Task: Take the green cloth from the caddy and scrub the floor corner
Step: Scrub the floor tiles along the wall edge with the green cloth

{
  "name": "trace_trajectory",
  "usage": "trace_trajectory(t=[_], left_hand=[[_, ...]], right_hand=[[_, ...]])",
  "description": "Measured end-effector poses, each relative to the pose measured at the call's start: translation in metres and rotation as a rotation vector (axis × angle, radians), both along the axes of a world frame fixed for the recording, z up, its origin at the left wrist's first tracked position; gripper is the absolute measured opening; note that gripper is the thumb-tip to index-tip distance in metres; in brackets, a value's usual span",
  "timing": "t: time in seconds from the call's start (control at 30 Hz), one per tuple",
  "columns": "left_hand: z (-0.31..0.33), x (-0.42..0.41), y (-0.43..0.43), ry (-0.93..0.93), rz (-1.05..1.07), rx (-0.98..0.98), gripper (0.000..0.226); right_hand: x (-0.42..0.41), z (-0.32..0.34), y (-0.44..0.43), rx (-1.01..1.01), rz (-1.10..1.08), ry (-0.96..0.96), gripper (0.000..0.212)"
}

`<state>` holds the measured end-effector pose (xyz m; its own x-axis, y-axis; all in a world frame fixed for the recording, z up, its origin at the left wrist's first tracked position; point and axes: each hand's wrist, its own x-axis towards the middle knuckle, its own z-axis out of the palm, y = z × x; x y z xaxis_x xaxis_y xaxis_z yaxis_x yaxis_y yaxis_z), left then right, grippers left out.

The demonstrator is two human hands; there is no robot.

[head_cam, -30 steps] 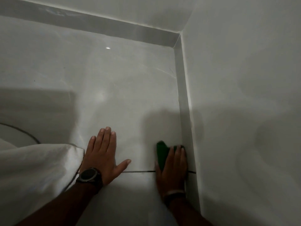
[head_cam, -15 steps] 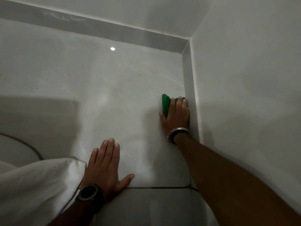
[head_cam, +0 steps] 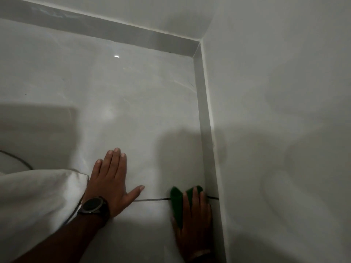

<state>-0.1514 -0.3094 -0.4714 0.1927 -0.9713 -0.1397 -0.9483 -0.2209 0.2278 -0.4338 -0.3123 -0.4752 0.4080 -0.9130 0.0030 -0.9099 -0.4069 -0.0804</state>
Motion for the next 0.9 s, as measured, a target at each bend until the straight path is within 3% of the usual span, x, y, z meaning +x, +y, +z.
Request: trace_trajectory(t=[0.17,0.3,0.7,0.9], left_hand=[[0.000,-0.001,0.001,0.004,-0.004,0.003,0.109],[0.000,-0.001,0.001,-0.001,0.001,-0.006,0.110],[-0.003,0.000,0.000,-0.007,0.001,-0.032,0.110],[-0.003,0.001,-0.001,-0.024,-0.008,-0.037,0.108]], right_hand=[[-0.027,-0.014,0.054,-0.009,-0.076,0.057,0.077],[-0.018,-0.012,0.040,-0.067,-0.058,-0.030,0.075],[0.110,0.005,-0.227,-0.015,-0.085,-0.083,0.067],[0.147,0.009,-0.313,0.063,-0.068,-0.055,0.076]])
